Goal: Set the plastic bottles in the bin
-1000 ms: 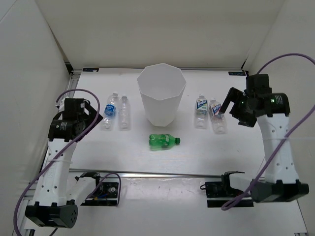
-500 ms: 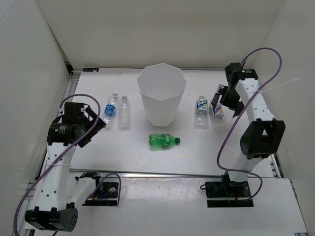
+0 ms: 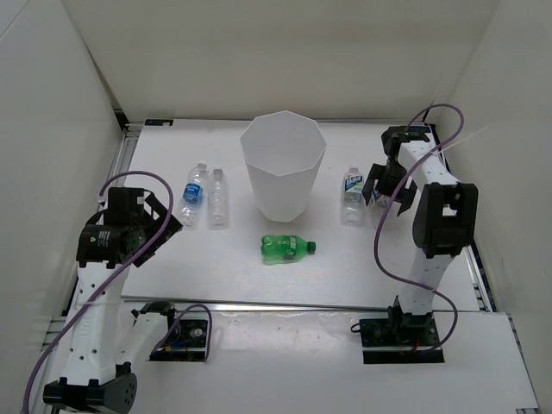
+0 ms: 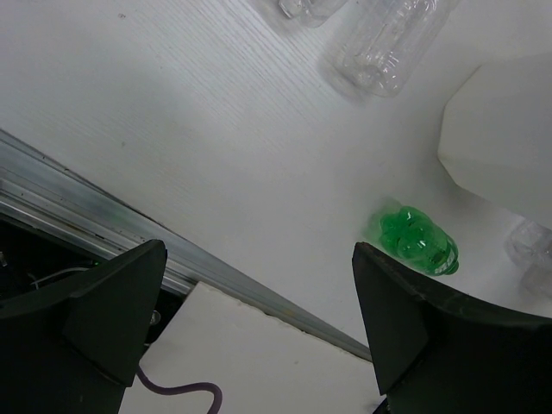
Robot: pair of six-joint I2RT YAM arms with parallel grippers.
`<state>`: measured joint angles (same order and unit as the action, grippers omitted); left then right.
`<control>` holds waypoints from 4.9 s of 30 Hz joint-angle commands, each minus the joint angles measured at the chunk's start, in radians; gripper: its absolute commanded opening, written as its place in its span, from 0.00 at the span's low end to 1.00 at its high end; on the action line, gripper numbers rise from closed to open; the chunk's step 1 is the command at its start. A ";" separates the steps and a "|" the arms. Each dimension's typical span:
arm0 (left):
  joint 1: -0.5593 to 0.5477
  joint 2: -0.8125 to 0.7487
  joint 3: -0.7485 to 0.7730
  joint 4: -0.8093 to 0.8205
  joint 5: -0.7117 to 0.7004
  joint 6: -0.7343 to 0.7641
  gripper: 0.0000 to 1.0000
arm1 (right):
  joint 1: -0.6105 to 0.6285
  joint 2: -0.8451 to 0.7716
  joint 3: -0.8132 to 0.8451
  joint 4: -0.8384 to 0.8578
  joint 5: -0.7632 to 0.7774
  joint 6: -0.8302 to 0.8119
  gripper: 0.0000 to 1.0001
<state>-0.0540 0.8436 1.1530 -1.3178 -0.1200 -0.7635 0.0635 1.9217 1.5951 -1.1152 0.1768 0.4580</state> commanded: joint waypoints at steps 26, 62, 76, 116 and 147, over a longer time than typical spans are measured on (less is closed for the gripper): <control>0.006 -0.031 0.033 -0.046 -0.017 -0.003 1.00 | -0.050 -0.095 0.203 -0.047 -0.019 0.005 0.32; 0.006 -0.074 0.043 0.005 -0.028 0.075 1.00 | 0.389 -0.090 0.750 0.229 -0.479 0.076 1.00; 0.025 0.066 -0.045 0.435 -0.258 0.260 1.00 | 0.320 -0.427 0.681 0.045 -0.520 0.101 1.00; 0.095 1.080 0.252 0.660 0.223 0.386 0.94 | 0.320 -0.897 0.124 -0.187 -0.372 0.090 1.00; 0.063 0.970 1.060 0.598 0.268 0.102 0.39 | 0.320 -0.912 0.083 -0.210 -0.411 0.091 1.00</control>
<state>0.0441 1.8885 2.1506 -0.7132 0.0269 -0.5640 0.3817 1.0218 1.6466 -1.3510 -0.1986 0.5682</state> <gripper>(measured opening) 0.603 0.998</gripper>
